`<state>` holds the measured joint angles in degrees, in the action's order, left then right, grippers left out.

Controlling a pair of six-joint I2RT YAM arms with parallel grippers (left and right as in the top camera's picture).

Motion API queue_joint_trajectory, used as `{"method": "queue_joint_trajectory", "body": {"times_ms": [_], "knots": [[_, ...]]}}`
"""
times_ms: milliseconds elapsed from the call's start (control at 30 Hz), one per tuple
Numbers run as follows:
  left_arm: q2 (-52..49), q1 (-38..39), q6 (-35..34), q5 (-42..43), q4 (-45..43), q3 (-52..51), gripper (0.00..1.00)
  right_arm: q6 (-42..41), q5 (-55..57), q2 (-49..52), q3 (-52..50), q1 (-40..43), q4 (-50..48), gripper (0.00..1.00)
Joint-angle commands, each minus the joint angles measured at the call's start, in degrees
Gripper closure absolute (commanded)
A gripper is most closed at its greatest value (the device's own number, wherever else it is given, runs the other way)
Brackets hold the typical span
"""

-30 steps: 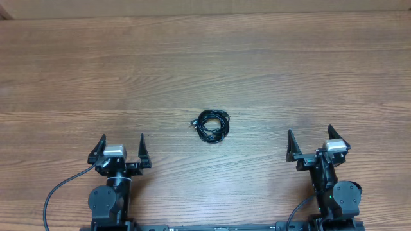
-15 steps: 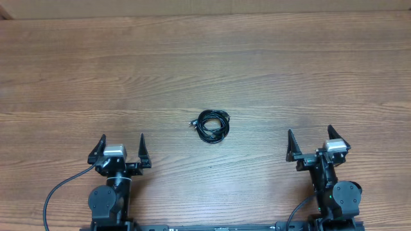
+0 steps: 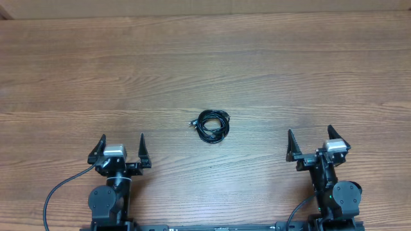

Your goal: Untangle cables

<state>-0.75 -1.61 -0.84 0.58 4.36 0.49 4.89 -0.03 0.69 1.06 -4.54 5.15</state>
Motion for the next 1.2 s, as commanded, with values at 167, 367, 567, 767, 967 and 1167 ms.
{"method": "queue_joint_trajectory", "body": {"times_ms": [167, 367, 567, 767, 967, 1167], "knots": [[0.5, -0.2, 1.3, -0.6, 0.0, -0.2, 0.01, -0.2, -0.1, -0.5, -0.6, 0.2, -0.3, 0.0], [0.5, -0.2, 1.3, -0.6, 0.0, -0.2, 0.01, -0.2, -0.3, -0.5, -0.6, 0.1, -0.8, 0.0], [0.5, -0.2, 1.3, -0.6, -0.1, -0.2, 0.01, -0.5, -2.7, -0.5, -0.6, 0.0, -0.6, 0.0], [0.5, -0.2, -14.2, 13.2, -4.3, -0.2, 0.01, -13.7, -26.4, -0.5, -0.6, 0.0, -2.1, 0.0], [0.5, -0.3, -18.9, 19.8, -12.2, 1.3, 0.01, -26.6, -34.0, -0.5, -0.6, 0.0, -3.8, 0.0], [-1.0, -0.3, -18.9, 20.7, -5.3, 14.5, 0.0, -27.4, -39.7, -0.5, -0.6, 0.0, -5.7, 0.0]]}}
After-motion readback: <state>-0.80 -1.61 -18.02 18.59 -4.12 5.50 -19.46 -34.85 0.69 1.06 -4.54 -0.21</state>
